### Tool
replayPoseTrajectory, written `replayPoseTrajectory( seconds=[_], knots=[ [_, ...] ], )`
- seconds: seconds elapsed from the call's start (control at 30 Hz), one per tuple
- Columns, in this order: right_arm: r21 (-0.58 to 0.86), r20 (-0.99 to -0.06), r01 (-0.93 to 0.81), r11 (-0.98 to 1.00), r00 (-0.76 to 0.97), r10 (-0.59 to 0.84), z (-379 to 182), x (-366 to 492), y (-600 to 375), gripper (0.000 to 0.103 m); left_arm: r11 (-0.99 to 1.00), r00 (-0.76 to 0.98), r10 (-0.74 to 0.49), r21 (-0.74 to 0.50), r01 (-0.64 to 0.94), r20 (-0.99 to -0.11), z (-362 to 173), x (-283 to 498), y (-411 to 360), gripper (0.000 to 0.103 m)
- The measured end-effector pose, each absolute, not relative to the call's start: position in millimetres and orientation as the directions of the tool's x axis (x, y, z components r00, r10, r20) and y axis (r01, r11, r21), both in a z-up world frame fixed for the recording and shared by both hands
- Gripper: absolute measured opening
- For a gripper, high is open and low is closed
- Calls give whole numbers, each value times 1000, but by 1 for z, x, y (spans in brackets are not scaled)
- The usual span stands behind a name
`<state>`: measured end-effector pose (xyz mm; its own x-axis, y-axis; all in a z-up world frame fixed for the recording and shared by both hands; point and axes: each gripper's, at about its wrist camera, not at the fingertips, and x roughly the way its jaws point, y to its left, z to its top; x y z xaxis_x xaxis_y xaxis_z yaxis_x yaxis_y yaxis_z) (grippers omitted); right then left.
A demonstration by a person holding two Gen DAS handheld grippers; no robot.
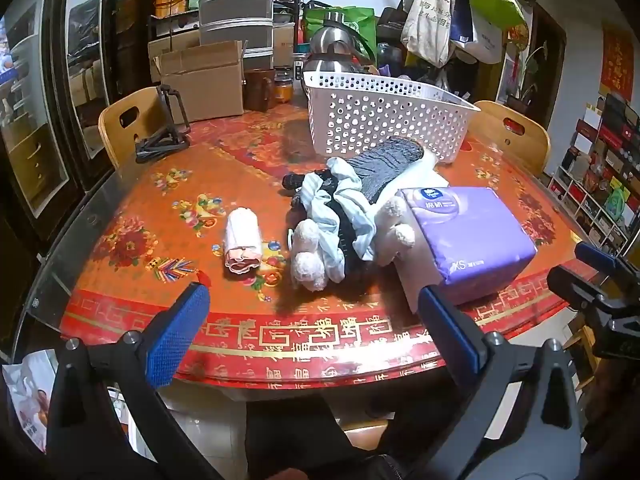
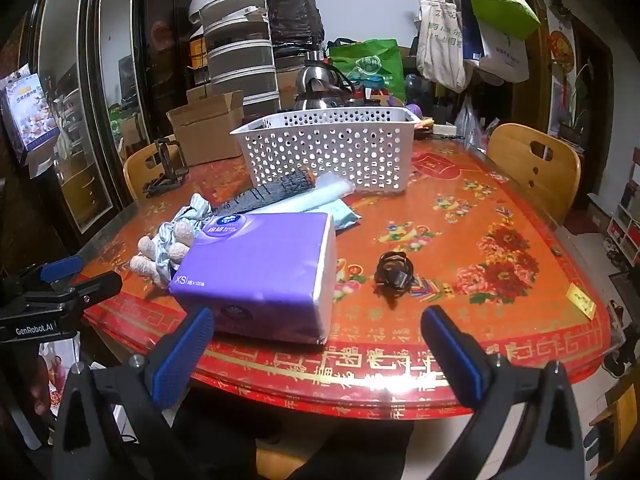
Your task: Organize soft objects
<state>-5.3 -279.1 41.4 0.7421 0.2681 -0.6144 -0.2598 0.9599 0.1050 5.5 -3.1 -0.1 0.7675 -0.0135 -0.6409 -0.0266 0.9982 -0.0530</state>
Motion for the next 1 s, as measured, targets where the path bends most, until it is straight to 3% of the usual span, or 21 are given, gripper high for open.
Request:
replayPoseTrajectory(
  seconds=[1.0],
  knots=[
    [103, -613, -261, 960, 744, 268, 41, -4, -278, 103, 998, 771, -11, -49, -25, -637, 2, 6, -4, 103]
  ],
)
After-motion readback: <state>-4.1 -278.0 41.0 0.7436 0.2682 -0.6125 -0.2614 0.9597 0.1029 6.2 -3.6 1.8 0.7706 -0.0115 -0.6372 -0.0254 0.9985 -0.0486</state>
